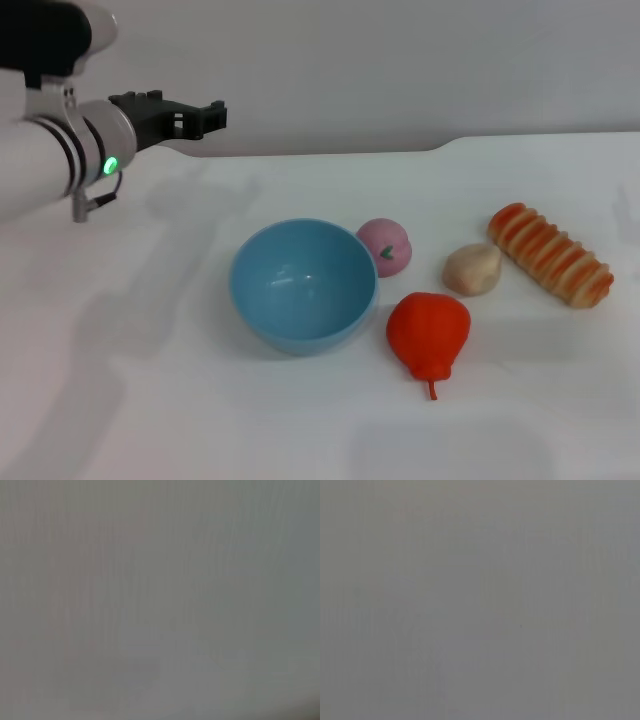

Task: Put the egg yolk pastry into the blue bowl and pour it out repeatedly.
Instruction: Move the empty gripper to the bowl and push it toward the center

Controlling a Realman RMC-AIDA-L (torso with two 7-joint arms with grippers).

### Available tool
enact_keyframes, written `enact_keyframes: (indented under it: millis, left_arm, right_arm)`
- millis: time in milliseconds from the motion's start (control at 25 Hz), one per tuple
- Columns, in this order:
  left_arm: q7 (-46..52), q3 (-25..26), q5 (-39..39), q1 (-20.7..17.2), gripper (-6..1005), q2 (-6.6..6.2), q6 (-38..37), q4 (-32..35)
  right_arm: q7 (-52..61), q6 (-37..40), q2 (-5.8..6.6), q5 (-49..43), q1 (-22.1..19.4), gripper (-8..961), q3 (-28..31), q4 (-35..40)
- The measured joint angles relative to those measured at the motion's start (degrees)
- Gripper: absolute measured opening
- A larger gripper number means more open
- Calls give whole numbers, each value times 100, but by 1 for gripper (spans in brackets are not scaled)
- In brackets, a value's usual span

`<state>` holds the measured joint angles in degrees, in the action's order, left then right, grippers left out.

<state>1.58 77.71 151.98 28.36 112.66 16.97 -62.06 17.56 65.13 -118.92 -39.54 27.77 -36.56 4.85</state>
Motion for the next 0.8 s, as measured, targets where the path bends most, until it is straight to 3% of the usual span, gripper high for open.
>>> enact_keyframes:
  millis: [80, 200, 280, 520, 800]
  left_arm:
    - [-474, 422, -16, -56, 816, 97, 936, -467]
    - [-1220, 1154, -26, -39, 816, 376, 2101, -912]
    - [-1671, 1640, -181, 96, 816, 495, 2921, -1053]
    - [-2351, 2355, -736, 444, 814, 483, 4120, -1014]
    - [-2396, 2518, -730, 567, 805, 483, 4584, -825]
  right_arm:
    - [0, -13, 0, 0, 0, 520, -1, 3]
    - [0, -18, 0, 0, 0, 520, 0, 12]
    - [0, -19, 0, 0, 1, 520, -1, 13]
    - [1, -19, 0, 0, 1, 520, -1, -2]
    - [1, 10, -7, 0, -27, 520, -1, -33]
